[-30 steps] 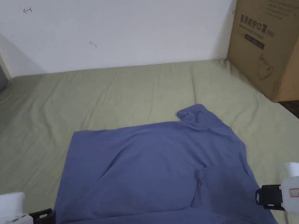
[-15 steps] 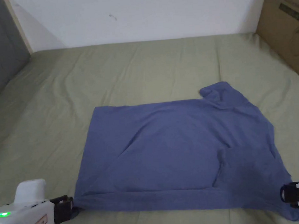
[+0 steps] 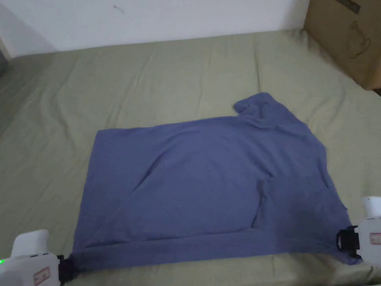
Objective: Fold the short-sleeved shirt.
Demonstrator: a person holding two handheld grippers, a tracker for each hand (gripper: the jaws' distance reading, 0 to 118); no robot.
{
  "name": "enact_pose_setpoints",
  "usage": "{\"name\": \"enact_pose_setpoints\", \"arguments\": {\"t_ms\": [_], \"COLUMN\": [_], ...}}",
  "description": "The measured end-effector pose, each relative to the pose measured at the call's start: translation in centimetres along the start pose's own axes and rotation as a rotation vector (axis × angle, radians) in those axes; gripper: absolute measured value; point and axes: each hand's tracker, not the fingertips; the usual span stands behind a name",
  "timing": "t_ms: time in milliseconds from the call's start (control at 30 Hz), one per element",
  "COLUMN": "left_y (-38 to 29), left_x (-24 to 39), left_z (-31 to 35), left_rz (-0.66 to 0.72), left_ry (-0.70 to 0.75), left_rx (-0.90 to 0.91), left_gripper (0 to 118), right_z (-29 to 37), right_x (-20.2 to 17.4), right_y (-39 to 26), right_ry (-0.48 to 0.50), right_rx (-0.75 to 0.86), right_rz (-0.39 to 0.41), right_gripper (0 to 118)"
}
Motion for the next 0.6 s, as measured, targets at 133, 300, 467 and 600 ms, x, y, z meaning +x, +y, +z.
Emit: {"name": "enact_pose_setpoints", "arguments": {"t_ms": [133, 300, 467, 600], "left_y": [-0.1, -0.4, -0.5, -0.6], "left_x": [0.8, 1.8, 2.0, 2.1], "left_z": [0.8, 1.5, 1.5, 2.0], "left_rz": [-0.026, -0.074, -0.079, -0.077], "left_ry": [0.005, 0.028, 0.031, 0.025], "left_rx": [0.009, 0.013, 0.001, 0.000], "left_gripper": [0, 0, 0, 0], "right_z": [0.7, 0.3, -3.3, -2.6], "right_x": [0.7, 1.7, 2.5, 2.2], "right_y": [0.2, -0.4, -0.4, -0.4], "right_ry": [-0.008, -0.049, -0.067, -0.069], "right_rx": [0.017, 0.026, -0.088, -0.037], "right_rz": [0.002, -0.004, 0.027, 0.034], "right_gripper": [8, 98, 13, 3]}}
